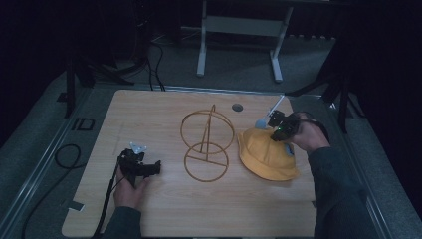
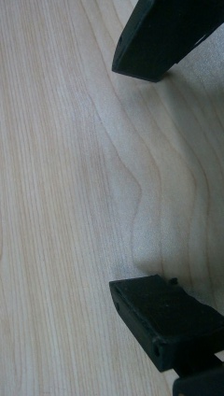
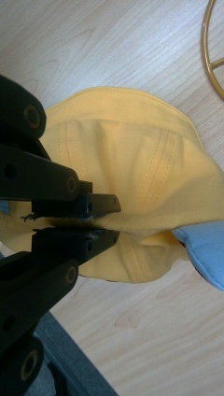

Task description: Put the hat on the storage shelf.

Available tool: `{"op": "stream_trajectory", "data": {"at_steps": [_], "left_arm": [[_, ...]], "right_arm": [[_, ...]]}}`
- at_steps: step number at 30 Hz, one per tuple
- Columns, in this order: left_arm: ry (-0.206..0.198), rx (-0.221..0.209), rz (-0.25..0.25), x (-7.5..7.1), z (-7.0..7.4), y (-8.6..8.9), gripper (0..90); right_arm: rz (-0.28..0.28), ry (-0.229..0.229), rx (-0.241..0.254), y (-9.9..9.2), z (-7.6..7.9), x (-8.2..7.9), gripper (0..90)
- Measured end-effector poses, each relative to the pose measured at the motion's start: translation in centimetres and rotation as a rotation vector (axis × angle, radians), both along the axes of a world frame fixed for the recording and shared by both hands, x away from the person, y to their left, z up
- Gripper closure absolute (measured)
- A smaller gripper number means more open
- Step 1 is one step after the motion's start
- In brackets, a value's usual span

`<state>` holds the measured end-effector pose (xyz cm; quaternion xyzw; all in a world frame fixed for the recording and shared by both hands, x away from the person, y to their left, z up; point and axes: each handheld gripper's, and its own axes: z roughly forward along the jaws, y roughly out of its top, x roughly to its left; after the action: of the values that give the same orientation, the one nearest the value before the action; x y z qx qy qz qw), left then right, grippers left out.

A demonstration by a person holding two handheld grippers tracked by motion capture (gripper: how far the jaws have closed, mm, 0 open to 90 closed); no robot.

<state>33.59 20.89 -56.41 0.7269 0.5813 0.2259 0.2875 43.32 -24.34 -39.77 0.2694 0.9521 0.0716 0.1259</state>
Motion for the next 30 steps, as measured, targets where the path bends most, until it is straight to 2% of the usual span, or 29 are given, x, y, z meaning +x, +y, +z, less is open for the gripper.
{"op": "stream_trajectory", "data": {"at_steps": [8,12,16,30], "left_arm": [[-0.002,0.000,0.000,0.0,0.0,0.0,0.4],[-0.001,0.000,0.000,0.0,0.0,0.0,0.4],[-0.001,0.000,0.000,0.0,0.0,0.0,0.4],[0.000,-0.001,0.000,0.0,0.0,0.0,0.4]], "right_arm": [[0.047,-0.007,0.012,0.2,1.5,0.0,84.3],[0.065,-0.010,-0.011,0.5,2.0,0.1,84.3],[0.081,-0.021,-0.014,0.7,2.7,-0.1,84.3],[0.093,-0.044,-0.015,0.2,4.7,-0.5,84.3]]}}
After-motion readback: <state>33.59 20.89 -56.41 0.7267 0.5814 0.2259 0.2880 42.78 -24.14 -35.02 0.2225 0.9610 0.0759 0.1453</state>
